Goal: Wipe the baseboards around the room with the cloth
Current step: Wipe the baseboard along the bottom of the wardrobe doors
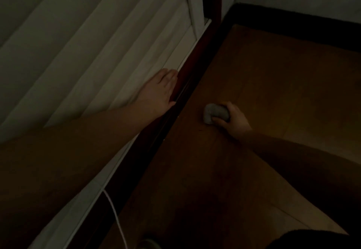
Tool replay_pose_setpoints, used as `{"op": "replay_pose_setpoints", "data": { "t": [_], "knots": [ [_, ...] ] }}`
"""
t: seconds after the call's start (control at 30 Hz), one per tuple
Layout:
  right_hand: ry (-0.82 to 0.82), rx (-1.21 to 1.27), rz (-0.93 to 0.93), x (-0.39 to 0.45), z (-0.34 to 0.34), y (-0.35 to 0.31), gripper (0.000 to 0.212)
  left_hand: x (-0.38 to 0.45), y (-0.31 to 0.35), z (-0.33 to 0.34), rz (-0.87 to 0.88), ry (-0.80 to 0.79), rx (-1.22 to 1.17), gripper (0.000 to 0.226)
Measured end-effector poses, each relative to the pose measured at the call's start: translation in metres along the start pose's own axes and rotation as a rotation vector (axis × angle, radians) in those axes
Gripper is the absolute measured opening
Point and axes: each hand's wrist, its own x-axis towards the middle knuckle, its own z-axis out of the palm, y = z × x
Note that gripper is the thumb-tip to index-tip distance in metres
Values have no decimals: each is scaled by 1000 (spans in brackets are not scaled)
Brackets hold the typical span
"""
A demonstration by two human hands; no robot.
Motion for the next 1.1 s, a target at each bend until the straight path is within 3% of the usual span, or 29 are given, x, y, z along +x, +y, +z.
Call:
{"op": "replay_pose_setpoints", "data": {
  "t": [0.27, 0.4, 0.67, 0.87, 1.1],
  "knots": [
    [-257, -252, 67, 26, -23, -23, 61, 33, -16, -7, 75, -114, 99, 90],
    [-25, -217, 41, 24, -42, -71, 57, 32, -23, -14, 107, -142, 95, 96],
    [156, -70, 238, -32, -30, -154, 56, 26, -31, -21, 198, -124, 211, 96],
    [219, -6, 350, -13, 13, -142, 64, 36, -34, -25, 173, -98, 258, 100],
    [271, 119, 359, -5, 49, -118, 55, 39, -32, -20, 151, -82, 184, 101]
  ]
}}
